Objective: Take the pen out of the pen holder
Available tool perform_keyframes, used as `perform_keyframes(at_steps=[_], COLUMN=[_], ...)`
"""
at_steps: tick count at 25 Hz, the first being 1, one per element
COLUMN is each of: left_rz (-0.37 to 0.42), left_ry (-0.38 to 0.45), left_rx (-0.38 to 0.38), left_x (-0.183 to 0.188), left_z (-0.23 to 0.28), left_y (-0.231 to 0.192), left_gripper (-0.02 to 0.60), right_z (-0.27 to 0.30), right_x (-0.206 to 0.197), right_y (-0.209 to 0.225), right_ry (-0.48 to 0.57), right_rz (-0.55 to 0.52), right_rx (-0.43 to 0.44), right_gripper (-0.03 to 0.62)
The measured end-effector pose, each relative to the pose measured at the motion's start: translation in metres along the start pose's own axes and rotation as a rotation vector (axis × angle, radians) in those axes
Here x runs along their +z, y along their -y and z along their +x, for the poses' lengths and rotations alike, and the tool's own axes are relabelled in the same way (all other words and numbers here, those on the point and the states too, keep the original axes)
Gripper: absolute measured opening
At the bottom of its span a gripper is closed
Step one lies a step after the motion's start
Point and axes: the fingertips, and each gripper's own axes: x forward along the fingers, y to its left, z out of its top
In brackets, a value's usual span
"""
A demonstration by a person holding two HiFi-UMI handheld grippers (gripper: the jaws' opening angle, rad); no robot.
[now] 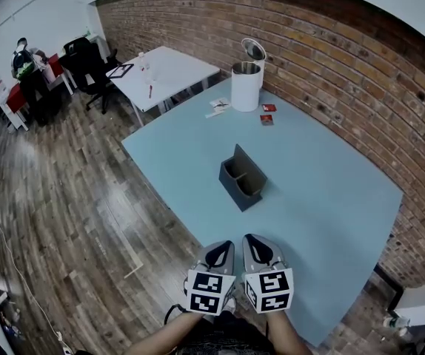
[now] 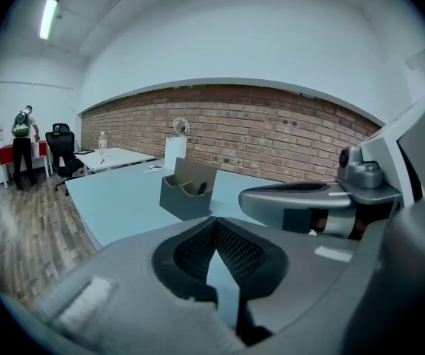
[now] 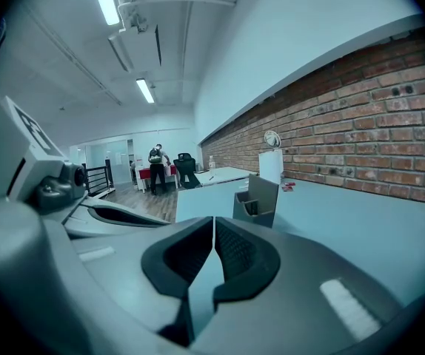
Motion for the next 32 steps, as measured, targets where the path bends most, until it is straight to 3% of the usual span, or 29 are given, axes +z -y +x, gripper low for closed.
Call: perform_keyframes(at_steps=[11,32], left_rz=[0.013,0.072], left_ry=[-0.006,-0.037], left_rx=[-0.027,-0.204], left_x=[0.014,0.048], left_z=[0.027,0.093], left_y=[-0.012,-0.044], left_gripper=[-0.005,-0.005], right_z=[0.03,0.096], right_x=[0.005,0.009], right_y=[0.019,0.058], right_ry=[-0.021,-0.077], right_rz=[-0.005,0.033], right_rx=[-0.032,-0.202], right_gripper=[0.028,0.061])
